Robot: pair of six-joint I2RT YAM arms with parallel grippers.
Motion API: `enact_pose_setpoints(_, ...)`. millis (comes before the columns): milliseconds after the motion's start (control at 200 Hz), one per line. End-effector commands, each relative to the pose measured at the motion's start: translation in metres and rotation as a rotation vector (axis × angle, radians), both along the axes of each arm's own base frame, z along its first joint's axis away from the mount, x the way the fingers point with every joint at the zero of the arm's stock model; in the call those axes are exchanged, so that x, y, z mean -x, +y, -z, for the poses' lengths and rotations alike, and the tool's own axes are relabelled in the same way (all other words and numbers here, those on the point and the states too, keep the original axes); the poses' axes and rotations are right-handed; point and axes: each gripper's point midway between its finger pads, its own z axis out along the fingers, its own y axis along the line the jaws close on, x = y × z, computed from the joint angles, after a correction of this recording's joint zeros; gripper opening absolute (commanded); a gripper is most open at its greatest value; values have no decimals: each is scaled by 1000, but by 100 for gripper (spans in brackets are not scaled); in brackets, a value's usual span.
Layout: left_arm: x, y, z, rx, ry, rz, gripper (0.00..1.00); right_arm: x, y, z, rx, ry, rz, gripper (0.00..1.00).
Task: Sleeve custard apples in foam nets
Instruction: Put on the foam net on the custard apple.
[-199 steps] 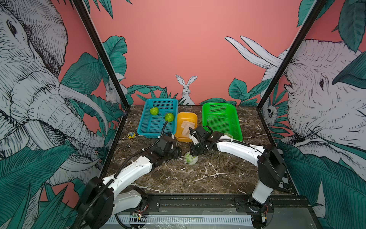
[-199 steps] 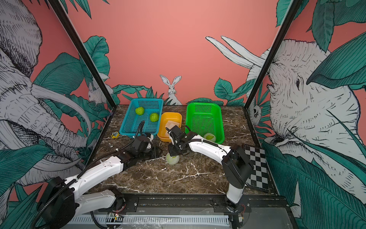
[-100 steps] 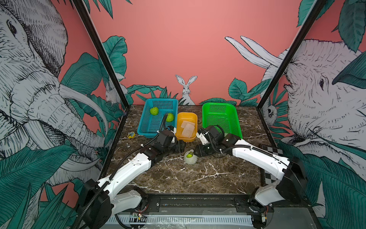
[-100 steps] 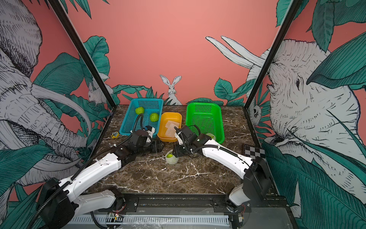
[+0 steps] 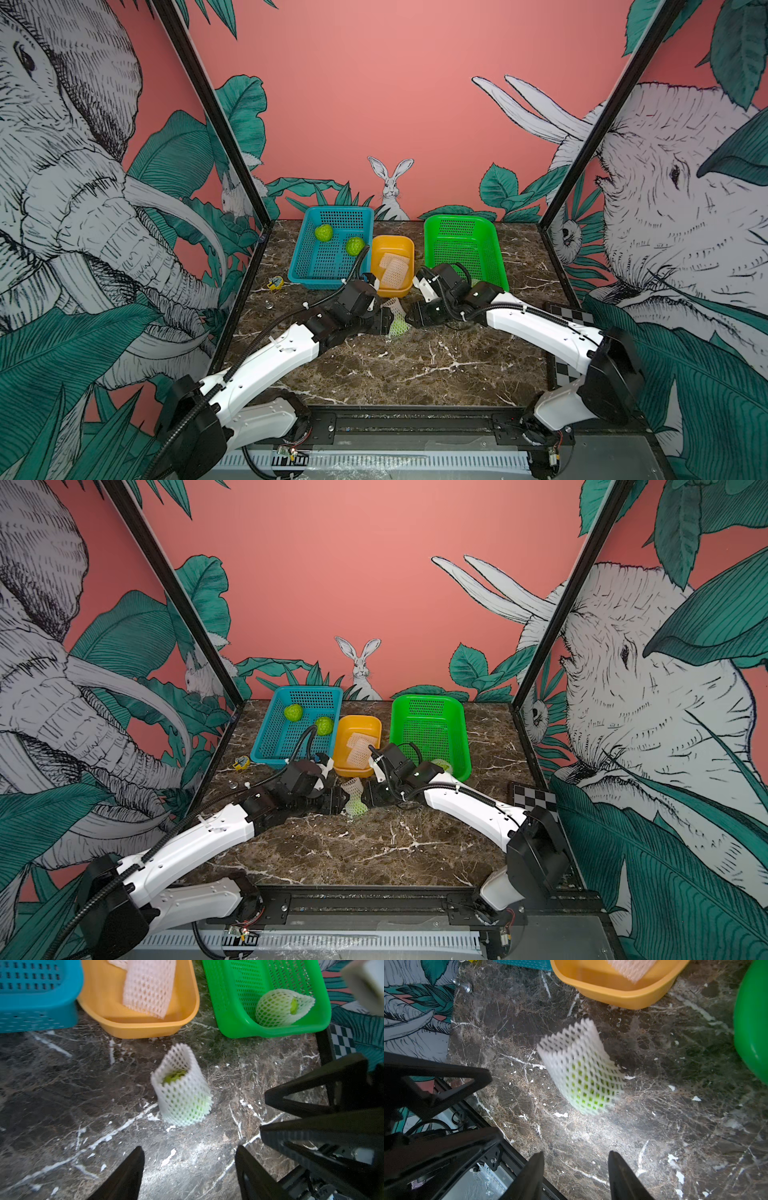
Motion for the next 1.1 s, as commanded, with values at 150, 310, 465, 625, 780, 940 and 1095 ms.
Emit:
enact_pose_setpoints(150, -32, 34, 0, 58, -60, -194, 73, -54, 24, -15, 6, -122, 77, 53)
enact_pose_setpoints(310, -50, 30, 2, 71, -77, -204, 72, -67, 39, -9, 10, -107, 80, 53)
enact_pose_setpoints(465, -56, 21, 5, 83, -78, -162, 72, -69, 39, 5, 44, -74, 93, 53)
enact_pose_setpoints(625, -54, 13, 7, 109, -76, -116, 71, -62, 37, 16, 48, -43, 82, 51)
enact_pose_setpoints(780, -51, 10, 18, 98, -43, -101, 70, -57, 35, 27, 69, -3, 77, 48)
enact_pose_setpoints(940, -53, 7, 19, 107, -36, -98, 70, -57, 22, 33, 111, -14, 99, 48)
enact_pose_setpoints(1095, -57, 7, 21, 91, -36, -99, 70, -62, 28, 26, 76, -23, 104, 48)
